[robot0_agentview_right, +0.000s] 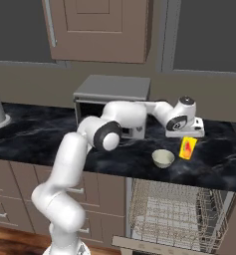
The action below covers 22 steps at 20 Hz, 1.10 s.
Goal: Pick up the cup and bowl from the counter, place them in the dishwasher, and close the dishwasher door.
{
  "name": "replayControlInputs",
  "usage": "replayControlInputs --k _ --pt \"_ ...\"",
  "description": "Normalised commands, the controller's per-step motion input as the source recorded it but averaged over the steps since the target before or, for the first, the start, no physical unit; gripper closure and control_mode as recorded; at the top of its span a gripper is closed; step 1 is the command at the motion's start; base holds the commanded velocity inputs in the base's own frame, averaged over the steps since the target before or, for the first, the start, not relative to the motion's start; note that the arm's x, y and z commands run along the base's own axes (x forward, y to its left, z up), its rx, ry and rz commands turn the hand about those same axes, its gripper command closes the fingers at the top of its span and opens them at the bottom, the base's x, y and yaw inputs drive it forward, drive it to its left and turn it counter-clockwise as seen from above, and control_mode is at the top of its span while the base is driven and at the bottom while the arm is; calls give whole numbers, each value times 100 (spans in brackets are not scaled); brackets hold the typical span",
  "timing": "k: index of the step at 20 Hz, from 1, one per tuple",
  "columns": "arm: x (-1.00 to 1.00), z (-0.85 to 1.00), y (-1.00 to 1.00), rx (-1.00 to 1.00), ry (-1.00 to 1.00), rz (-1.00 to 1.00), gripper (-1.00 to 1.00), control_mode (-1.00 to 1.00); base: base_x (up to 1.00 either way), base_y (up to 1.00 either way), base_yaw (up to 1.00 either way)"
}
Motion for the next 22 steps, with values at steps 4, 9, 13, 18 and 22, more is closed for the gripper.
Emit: replayControlInputs --k 4,9,13,18,22 --pt "-76 0 35 -17 -19 0 100 -100 0 0 0" --pt "-70 0 26 -21 -20 0 100 -100 0 0 0" --pt "-63 8 0 4 -21 -2 100 -100 0 0 0" --pt "-66 31 0 9 -23 -11 100 -100 0 0 0" --pt "-59 30 -1 12 -22 -13 100 -100 0 0 0"
